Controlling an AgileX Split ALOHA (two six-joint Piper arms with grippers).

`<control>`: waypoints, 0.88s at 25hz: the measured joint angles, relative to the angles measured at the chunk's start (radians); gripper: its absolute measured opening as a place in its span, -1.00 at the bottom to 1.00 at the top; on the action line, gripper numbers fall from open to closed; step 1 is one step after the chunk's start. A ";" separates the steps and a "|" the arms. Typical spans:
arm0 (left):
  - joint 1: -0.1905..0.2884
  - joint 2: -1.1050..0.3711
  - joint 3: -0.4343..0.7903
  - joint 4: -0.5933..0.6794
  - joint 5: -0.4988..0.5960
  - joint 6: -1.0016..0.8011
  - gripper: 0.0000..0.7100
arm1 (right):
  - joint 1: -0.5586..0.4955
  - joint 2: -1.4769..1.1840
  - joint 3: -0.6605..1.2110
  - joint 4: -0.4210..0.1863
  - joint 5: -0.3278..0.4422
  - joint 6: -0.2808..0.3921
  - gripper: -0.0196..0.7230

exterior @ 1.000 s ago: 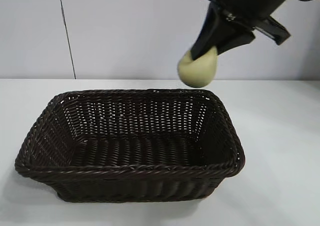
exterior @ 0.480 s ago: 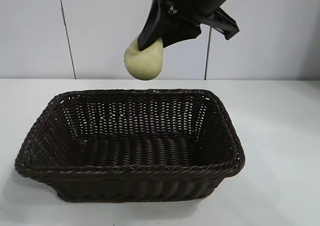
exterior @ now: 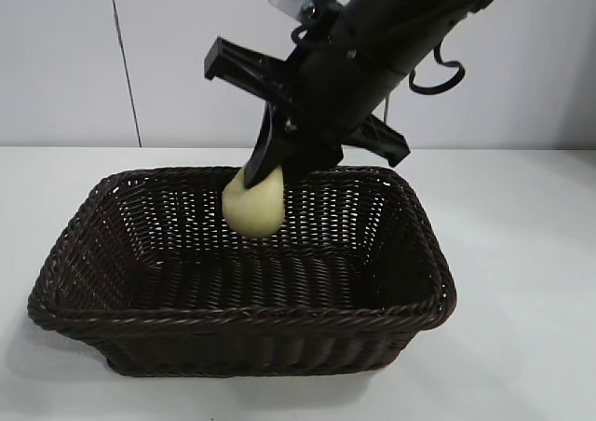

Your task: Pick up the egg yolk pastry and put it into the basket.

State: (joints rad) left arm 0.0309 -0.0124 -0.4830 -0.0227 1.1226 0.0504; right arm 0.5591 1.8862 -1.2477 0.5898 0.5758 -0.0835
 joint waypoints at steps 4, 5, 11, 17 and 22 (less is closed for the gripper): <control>0.000 0.000 0.000 0.000 0.000 0.000 0.77 | 0.000 0.000 0.000 0.001 0.000 -0.014 -0.13; 0.000 0.000 0.000 0.000 0.000 0.000 0.77 | 0.000 0.000 0.000 0.002 0.000 -0.014 0.03; 0.000 0.000 0.000 0.000 0.000 0.000 0.77 | 0.000 -0.004 0.000 0.002 0.001 -0.014 0.62; 0.000 0.000 0.000 0.000 0.000 0.000 0.77 | 0.000 -0.055 -0.028 -0.004 0.029 -0.014 0.67; 0.000 0.000 0.000 0.000 0.000 0.000 0.77 | 0.000 -0.081 -0.116 -0.034 0.133 -0.014 0.67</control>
State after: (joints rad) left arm 0.0309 -0.0124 -0.4830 -0.0227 1.1226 0.0504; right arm 0.5591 1.8049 -1.3634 0.5562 0.7088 -0.0976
